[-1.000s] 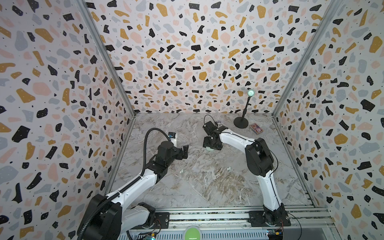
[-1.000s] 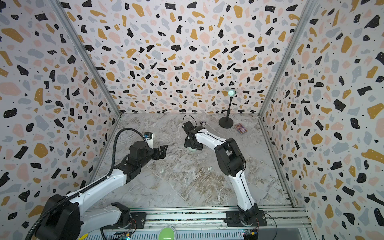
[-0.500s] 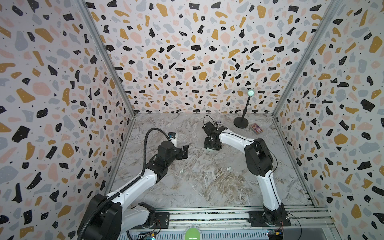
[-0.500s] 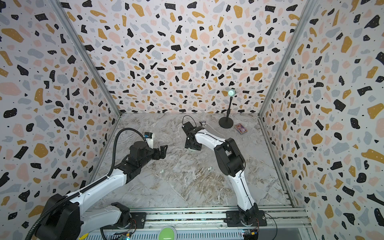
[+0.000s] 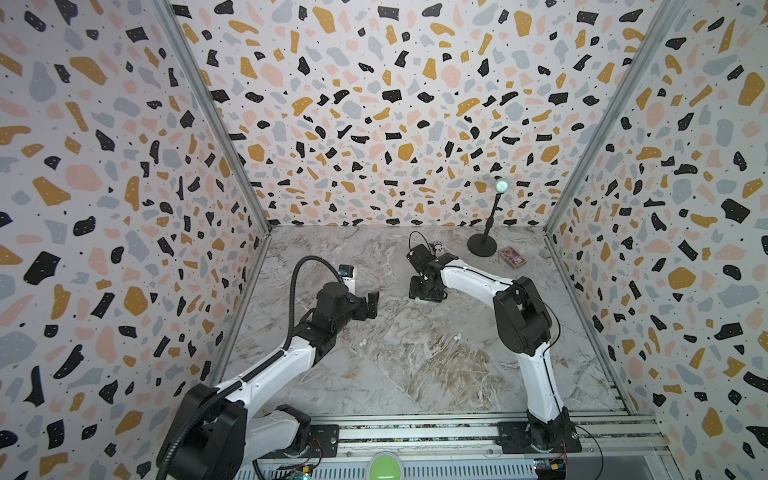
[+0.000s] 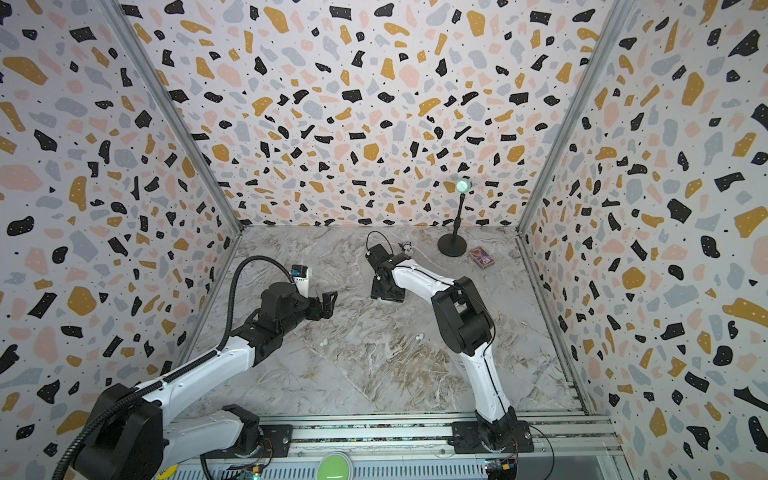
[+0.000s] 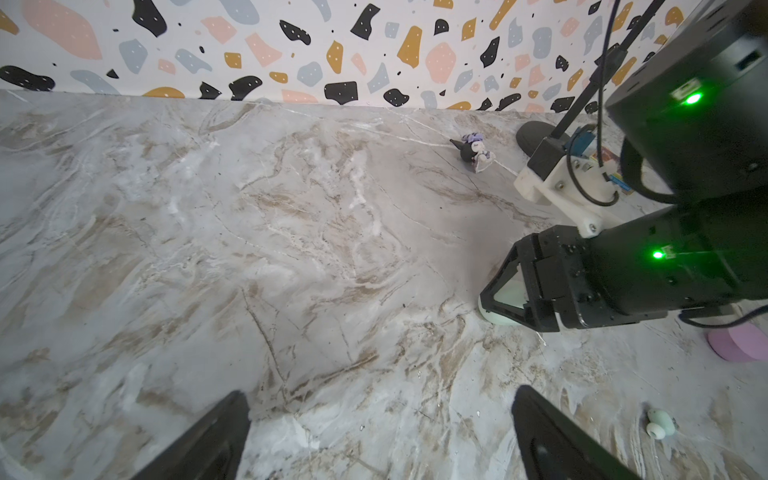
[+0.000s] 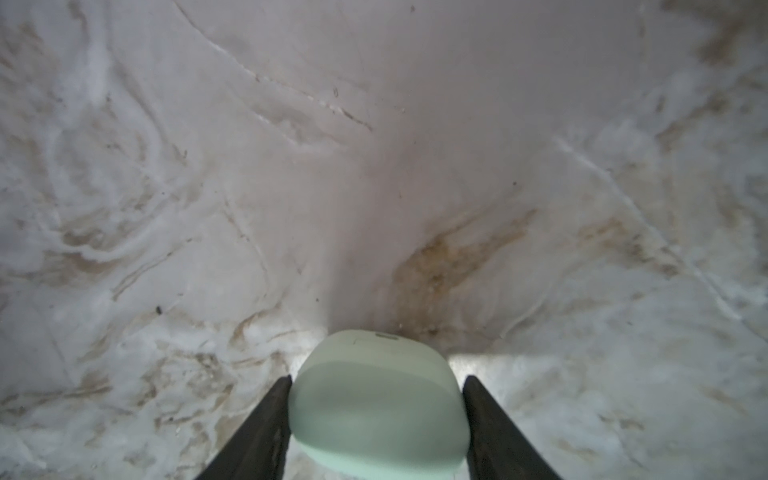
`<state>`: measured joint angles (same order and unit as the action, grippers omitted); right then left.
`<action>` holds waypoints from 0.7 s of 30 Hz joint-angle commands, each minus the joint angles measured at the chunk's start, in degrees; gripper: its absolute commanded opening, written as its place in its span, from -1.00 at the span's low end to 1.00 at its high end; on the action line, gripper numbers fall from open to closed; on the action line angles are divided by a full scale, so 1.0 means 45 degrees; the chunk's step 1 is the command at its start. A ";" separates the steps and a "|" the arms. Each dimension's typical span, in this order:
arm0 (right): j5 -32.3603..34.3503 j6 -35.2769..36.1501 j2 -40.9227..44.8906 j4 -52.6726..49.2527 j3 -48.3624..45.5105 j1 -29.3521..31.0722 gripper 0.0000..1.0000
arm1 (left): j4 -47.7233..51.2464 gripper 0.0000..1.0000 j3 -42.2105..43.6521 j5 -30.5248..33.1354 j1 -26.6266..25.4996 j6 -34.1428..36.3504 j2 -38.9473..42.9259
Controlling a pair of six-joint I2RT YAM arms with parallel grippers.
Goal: Insert the wireless bluetooth earbuds into the charging case
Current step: 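Lift the mint-green case with the right gripper while the left gripper reaches toward it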
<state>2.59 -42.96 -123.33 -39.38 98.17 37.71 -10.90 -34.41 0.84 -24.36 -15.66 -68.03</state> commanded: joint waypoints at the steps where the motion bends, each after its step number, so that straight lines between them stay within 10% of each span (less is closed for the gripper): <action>1: -0.0338 0.0543 0.1914 -0.0283 -0.0464 -0.0092 0.05 | -0.0684 1.00 0.0070 -0.0714 0.0100 0.0187 -0.0208; 21: -0.3764 0.3790 0.9333 -0.2547 -0.3606 -0.1273 0.04 | -0.4800 1.00 -0.1119 -0.5924 -0.3212 0.2262 -0.2824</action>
<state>-11.16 -29.32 -84.71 -44.99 80.53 32.25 -25.04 -37.32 -20.84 -37.58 -8.47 -79.85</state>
